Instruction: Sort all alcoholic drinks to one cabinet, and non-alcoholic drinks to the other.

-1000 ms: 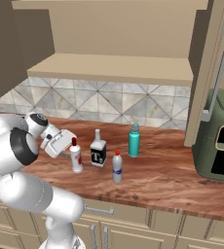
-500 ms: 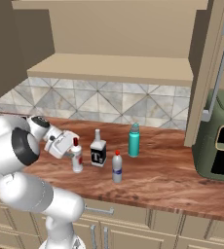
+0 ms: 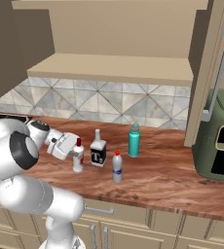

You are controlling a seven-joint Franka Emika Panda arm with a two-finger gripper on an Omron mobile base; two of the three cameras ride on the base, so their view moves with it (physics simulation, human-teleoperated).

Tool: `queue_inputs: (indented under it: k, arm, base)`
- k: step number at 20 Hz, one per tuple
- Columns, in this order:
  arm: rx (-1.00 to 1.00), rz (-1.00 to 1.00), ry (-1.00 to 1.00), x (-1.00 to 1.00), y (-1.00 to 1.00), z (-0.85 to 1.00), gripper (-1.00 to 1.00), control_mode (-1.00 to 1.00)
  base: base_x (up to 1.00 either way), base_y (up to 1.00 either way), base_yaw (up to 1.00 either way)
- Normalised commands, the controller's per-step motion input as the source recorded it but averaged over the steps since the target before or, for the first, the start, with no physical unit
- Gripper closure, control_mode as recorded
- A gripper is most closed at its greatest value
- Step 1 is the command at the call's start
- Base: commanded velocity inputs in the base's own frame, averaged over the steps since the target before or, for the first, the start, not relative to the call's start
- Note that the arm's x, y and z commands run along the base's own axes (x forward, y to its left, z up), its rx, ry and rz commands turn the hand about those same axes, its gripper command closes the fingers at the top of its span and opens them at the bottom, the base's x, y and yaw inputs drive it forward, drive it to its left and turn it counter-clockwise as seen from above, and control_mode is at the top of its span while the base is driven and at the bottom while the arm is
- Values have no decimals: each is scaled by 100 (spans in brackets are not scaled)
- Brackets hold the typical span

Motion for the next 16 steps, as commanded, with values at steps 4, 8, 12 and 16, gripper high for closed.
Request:
queue_inputs:
  k: [4,8,12,16]
  arm:
    - [-1,10,0,-8,-5,12,100,-100]
    - [0,13,0,-30,-4,54,100,-100]
    - [0,14,0,-29,0,50,100,-100]
    - [0,14,0,-29,-4,35,100,-100]
  base:
    - [0,0,0]
    - [0,0,0]
    - [0,0,0]
    - [0,0,0]
